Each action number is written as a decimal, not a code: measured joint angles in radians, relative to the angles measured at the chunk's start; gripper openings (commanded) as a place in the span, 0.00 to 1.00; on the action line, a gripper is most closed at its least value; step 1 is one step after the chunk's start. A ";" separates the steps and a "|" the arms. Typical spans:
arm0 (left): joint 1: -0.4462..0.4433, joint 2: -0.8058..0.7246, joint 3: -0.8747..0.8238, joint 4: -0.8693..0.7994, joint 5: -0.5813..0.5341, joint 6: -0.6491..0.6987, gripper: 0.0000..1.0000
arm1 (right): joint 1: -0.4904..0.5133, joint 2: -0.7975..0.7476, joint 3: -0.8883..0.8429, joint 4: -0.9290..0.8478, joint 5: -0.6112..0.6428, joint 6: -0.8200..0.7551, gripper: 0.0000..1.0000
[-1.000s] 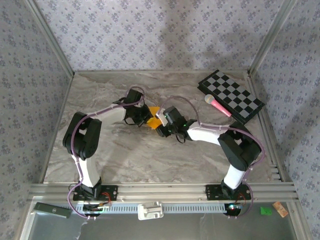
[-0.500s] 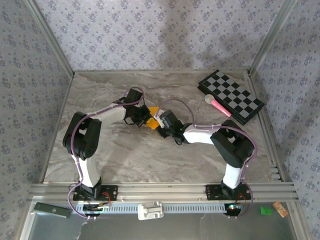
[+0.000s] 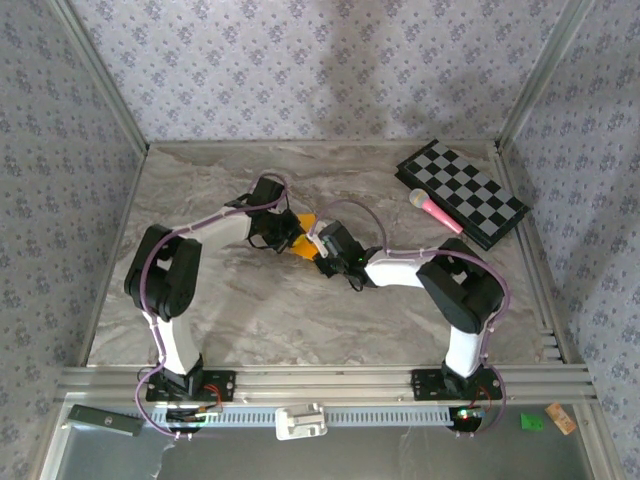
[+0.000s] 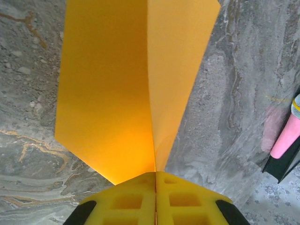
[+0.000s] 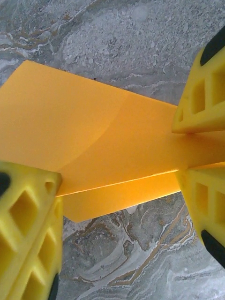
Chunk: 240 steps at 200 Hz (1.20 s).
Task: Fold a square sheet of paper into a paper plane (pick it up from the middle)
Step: Fourth fold the wing at the center of the table.
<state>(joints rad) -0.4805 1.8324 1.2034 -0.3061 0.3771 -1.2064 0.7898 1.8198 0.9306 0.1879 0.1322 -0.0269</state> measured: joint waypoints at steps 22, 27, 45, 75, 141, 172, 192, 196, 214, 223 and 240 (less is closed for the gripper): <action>0.003 -0.012 0.000 -0.006 0.000 0.000 0.14 | -0.003 0.001 0.000 0.000 -0.009 -0.008 0.15; 0.003 -0.015 0.000 -0.008 0.000 0.000 0.16 | -0.003 0.001 0.000 0.000 -0.013 -0.008 0.15; 0.015 -0.031 -0.002 -0.014 0.000 0.003 0.25 | -0.009 0.001 0.000 0.000 -0.033 -0.012 0.13; 0.071 -0.109 -0.037 -0.013 -0.014 0.013 0.40 | -0.023 0.001 0.000 0.000 -0.095 -0.011 0.13; 0.119 -0.273 -0.259 0.089 -0.024 0.016 0.30 | -0.067 0.040 0.000 0.005 -0.277 0.039 0.12; 0.105 -0.269 -0.350 0.154 -0.010 0.003 0.23 | -0.089 0.048 0.002 0.013 -0.351 0.072 0.12; 0.086 -0.251 -0.358 0.197 -0.003 0.005 0.23 | -0.102 0.051 0.004 0.012 -0.388 0.090 0.12; 0.084 -0.248 -0.358 0.205 -0.003 0.005 0.23 | -0.104 0.051 0.005 0.012 -0.395 0.093 0.12; 0.071 -0.227 -0.357 0.253 0.008 0.006 0.23 | -0.116 0.056 0.007 0.012 -0.426 0.109 0.12; 0.065 -0.211 -0.357 0.274 0.016 0.008 0.23 | -0.121 0.059 0.010 0.011 -0.441 0.117 0.11; 0.057 -0.172 -0.357 0.304 0.031 0.009 0.24 | -0.134 0.065 0.018 0.011 -0.475 0.133 0.11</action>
<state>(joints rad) -0.4232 1.6604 0.8459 -0.0021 0.4076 -1.1976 0.6556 1.8851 0.9482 0.1986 -0.3428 0.1059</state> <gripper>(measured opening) 0.233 0.113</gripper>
